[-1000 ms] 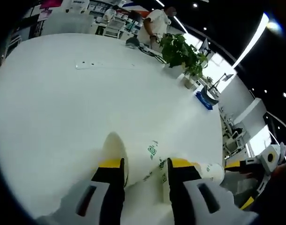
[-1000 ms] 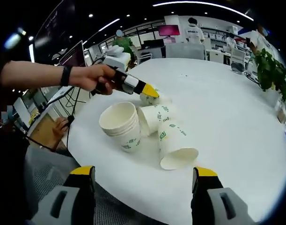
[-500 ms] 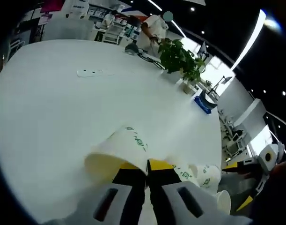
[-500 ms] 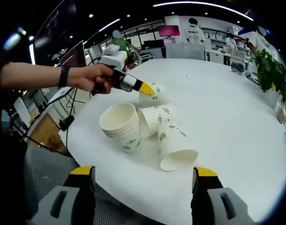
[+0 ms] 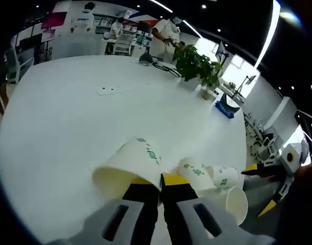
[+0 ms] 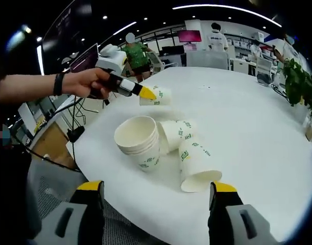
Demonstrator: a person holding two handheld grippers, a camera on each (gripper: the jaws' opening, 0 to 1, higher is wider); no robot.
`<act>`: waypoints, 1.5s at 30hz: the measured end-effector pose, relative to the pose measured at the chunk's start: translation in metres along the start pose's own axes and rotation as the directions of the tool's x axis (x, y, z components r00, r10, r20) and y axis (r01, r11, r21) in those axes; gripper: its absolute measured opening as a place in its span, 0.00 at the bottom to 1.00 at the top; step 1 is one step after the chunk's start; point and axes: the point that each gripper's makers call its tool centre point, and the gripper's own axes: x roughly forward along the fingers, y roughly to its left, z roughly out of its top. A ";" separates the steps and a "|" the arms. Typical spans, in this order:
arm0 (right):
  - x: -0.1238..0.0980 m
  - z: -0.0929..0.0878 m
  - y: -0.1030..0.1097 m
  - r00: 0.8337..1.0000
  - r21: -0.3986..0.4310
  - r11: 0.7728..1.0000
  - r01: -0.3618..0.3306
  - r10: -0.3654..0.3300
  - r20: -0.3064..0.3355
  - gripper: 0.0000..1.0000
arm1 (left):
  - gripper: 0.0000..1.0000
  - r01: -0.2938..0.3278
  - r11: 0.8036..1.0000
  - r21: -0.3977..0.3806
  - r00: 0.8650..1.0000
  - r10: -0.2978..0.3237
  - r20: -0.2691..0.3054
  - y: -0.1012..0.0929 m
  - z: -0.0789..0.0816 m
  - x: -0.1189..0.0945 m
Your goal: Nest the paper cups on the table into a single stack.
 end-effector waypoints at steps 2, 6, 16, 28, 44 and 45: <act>0.002 -0.001 0.000 1.000 -0.003 1.000 -0.004 0.004 0.004 0.86 | 0.00 -0.007 1.000 0.002 1.000 0.007 0.010 -0.002 0.001 -0.005; 0.004 0.004 0.001 1.000 -0.010 1.000 -0.011 0.011 0.016 0.86 | 0.00 -0.021 1.000 0.020 1.000 0.020 0.024 -0.006 0.005 -0.013; -0.003 0.011 0.005 0.999 -0.020 1.000 -0.009 0.010 0.040 0.86 | 0.00 -0.032 0.995 0.099 0.999 0.030 0.027 -0.026 -0.003 -0.026; -0.003 0.018 0.010 0.997 -0.037 0.999 -0.014 0.016 0.069 0.86 | 0.00 -0.044 0.976 0.214 0.999 0.042 0.013 -0.049 -0.006 -0.043; -0.006 0.021 0.021 0.996 -0.063 0.998 -0.028 0.033 0.081 0.86 | 0.00 -0.013 0.943 0.331 0.999 0.024 -0.031 -0.088 -0.022 -0.056; -0.005 0.021 0.022 0.996 -0.064 0.998 -0.029 0.034 0.082 0.86 | 0.00 -0.011 0.942 0.336 0.999 0.023 -0.032 -0.088 -0.022 -0.056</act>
